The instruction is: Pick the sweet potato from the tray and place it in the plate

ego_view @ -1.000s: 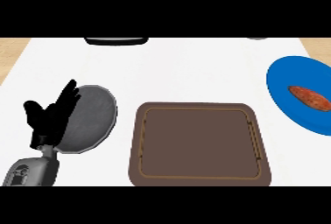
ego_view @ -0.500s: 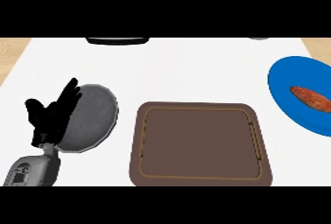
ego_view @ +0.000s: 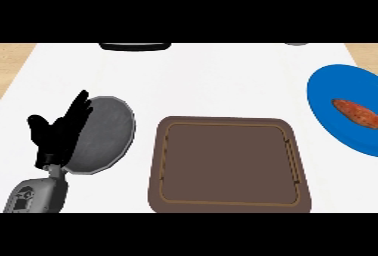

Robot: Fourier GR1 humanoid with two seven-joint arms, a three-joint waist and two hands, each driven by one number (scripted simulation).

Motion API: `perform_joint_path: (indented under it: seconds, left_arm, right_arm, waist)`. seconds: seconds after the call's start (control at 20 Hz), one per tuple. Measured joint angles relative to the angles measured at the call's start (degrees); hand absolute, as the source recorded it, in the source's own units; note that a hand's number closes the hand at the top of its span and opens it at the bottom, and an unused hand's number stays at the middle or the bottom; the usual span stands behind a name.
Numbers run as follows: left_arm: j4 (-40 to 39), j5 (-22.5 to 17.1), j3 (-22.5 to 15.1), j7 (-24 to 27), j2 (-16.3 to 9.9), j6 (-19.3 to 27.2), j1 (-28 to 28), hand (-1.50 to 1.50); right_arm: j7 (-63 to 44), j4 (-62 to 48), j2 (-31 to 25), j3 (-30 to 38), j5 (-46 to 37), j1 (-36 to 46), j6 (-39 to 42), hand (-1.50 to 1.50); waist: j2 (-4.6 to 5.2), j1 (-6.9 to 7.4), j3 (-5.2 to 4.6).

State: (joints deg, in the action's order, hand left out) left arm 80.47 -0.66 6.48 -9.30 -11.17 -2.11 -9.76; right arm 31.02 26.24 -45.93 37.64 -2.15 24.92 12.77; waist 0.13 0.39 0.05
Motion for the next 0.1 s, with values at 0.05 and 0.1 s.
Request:
perform_joint_path:
  seconds: [0.05,0.1]
  left_arm:
    - [-0.12,0.0,0.14,0.37,-0.02,-0.12,0.21,0.0]
    - [0.8,-0.03,0.07,0.24,-0.01,-0.26,1.06,0.0]
  right_arm:
    - [0.38,-1.34,-0.69,-0.25,-0.21,0.43,-0.08,-1.5]
    - [1.18,-2.77,-1.45,-0.27,-0.26,0.5,0.29,-1.5]
  waist:
    - [0.02,0.07,0.02]
    - [0.04,0.19,0.03]
